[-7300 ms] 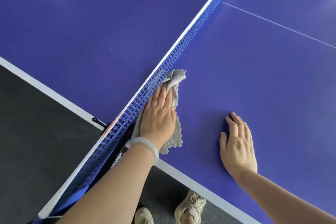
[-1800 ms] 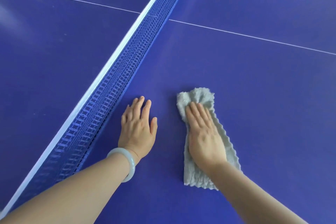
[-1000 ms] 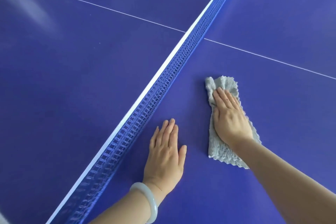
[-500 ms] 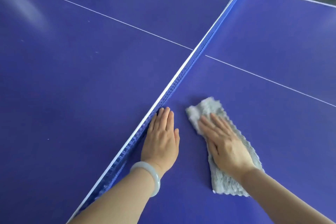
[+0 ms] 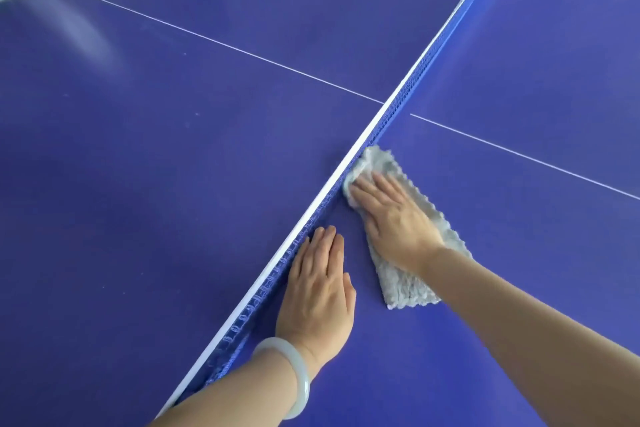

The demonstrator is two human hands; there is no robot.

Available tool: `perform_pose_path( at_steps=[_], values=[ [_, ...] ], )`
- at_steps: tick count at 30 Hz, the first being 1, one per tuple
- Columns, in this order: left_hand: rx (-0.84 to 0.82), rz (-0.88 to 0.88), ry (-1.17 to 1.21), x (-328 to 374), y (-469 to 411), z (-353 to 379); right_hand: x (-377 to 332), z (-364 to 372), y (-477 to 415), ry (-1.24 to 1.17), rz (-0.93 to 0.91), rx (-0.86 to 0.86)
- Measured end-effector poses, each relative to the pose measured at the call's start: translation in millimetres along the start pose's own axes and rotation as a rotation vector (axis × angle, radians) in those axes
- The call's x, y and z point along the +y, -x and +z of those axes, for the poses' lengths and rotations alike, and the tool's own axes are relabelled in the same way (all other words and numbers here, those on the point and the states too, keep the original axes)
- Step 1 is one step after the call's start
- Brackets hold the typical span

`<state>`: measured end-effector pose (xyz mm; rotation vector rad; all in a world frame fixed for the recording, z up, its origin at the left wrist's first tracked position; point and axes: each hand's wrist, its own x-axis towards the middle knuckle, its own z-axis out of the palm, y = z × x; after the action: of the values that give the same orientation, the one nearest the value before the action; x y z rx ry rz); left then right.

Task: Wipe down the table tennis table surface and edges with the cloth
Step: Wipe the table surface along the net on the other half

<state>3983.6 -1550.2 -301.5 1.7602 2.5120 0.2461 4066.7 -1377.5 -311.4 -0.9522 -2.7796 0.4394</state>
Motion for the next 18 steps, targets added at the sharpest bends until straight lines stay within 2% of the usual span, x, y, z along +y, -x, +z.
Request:
perform_pose_path(
  at_steps=[2, 4, 5, 6, 8, 9, 11, 13, 15, 18],
  values=[
    [-0.001, -0.002, -0.019, -0.1, -0.4, -1.4, -10.1, 0.8, 14.2, -0.007, -0.299, -0.145],
    [-0.011, 0.006, -0.024, 0.4, -1.8, -1.5, 10.1, -9.4, 3.7, 0.024, -0.398, -0.165],
    [-0.011, 0.008, -0.024, -0.1, -2.5, -0.4, 21.8, -12.5, -6.9, 0.042, -0.344, -0.126],
    [-0.013, 0.004, -0.025, -0.8, -2.7, 0.6, 31.9, -15.4, -18.4, 0.051, -0.214, -0.064],
    [-0.013, -0.002, -0.022, -0.8, -1.0, 0.1, 36.6, -15.6, -36.0, 0.042, 0.143, 0.020],
    [-0.007, -0.003, -0.023, -0.4, -0.2, -0.2, 27.8, -10.7, -41.2, 0.036, 0.252, 0.051],
    [-0.011, -0.002, -0.024, 0.7, 0.1, 0.6, 6.3, 2.3, -37.4, 0.035, 0.228, 0.043],
    [-0.006, -0.001, -0.026, 1.8, -0.8, 0.9, 1.9, 5.7, -23.5, 0.050, 0.045, -0.012],
    [-0.007, 0.003, -0.031, 1.9, -2.7, 1.3, 17.1, -4.3, -24.8, 0.064, -0.037, -0.050],
    [-0.025, -0.001, -0.036, 2.1, -4.0, 1.4, 40.5, -13.0, -52.8, 0.070, 0.080, -0.028]
  ],
)
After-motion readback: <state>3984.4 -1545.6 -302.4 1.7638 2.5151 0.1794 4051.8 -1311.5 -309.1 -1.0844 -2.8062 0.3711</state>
